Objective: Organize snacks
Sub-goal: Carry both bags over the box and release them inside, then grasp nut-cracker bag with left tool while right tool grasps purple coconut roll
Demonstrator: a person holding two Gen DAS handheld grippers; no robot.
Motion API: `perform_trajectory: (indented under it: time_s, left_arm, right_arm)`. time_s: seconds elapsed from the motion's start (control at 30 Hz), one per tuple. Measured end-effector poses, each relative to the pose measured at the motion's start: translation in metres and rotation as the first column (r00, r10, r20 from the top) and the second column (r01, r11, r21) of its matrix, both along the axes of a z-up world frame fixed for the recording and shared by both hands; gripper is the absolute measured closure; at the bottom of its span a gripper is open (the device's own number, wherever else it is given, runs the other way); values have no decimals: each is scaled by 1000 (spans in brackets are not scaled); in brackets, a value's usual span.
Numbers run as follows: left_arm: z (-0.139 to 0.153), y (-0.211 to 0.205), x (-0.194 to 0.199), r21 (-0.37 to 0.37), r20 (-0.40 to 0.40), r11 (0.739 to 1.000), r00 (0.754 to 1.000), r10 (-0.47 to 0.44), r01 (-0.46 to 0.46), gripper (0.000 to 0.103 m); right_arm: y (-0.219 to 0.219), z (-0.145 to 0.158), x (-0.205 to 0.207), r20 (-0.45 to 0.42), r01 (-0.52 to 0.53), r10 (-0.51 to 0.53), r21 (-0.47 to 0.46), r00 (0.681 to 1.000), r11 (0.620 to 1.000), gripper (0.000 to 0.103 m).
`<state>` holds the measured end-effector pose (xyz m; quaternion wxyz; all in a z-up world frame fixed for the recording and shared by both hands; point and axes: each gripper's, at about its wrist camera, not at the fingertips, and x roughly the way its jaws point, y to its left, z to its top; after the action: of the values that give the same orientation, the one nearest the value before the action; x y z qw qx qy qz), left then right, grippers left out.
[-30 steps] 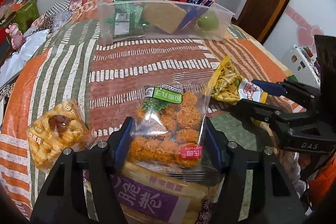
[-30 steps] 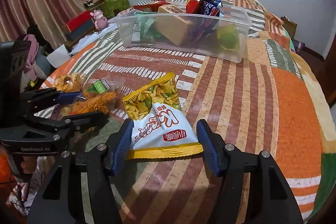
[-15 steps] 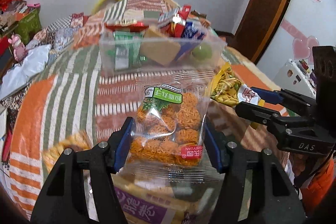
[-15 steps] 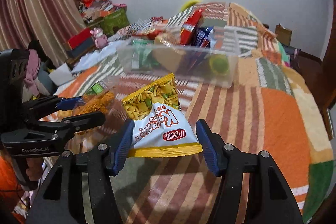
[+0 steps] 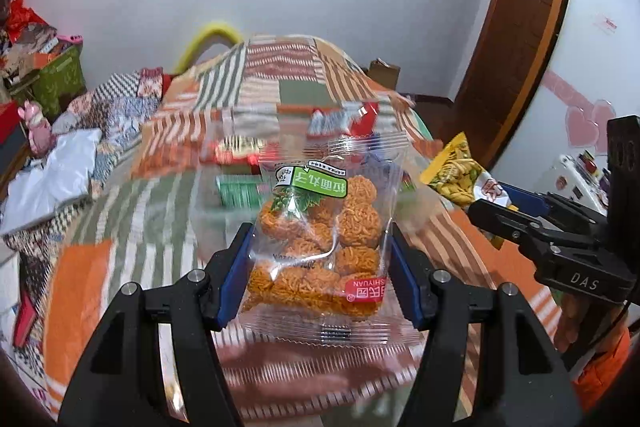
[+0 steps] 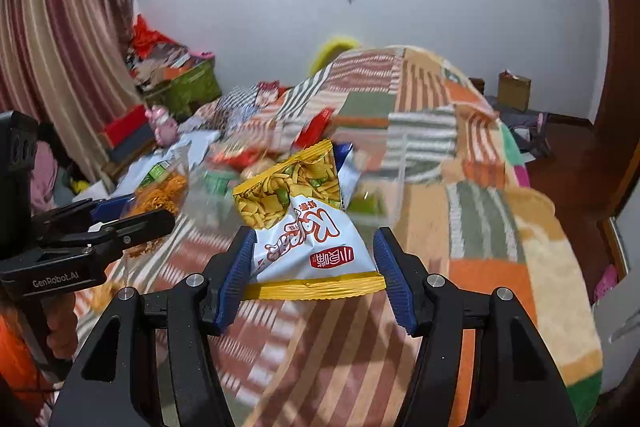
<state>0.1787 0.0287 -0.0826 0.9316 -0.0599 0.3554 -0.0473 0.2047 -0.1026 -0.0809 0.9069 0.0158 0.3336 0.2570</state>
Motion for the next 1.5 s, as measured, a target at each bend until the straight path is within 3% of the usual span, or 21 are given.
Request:
perform_trajectory:
  time_s: [0.33,0.77,1.17,1.37,1.5]
  left_arm:
    - [-2,12,80,34,-24,999,999,39,-38,41]
    - [-33,12,152,73,-110,996,993,51,-43,41]
    - [-34,3,148,117,-109,993,993,40,-27,40]
    - [-17,3,128,124,-86,992,996,28,-18,39]
    - [-3,3,105,122,-64,992,998,21,-14,38]
  right_arm:
    - [9,2,62,-1,65,-65,-10,998,998,46]
    - [9,-31,102,-120,93,-92,-4,988,996,46]
    - [15,-31,102,-124,74,-79,-41,989,996,42]
    - [15,-17,84,-54,89,-93,-78,994,993,30]
    - [13,-5,67,-27,65,-67,-78,997,995,30]
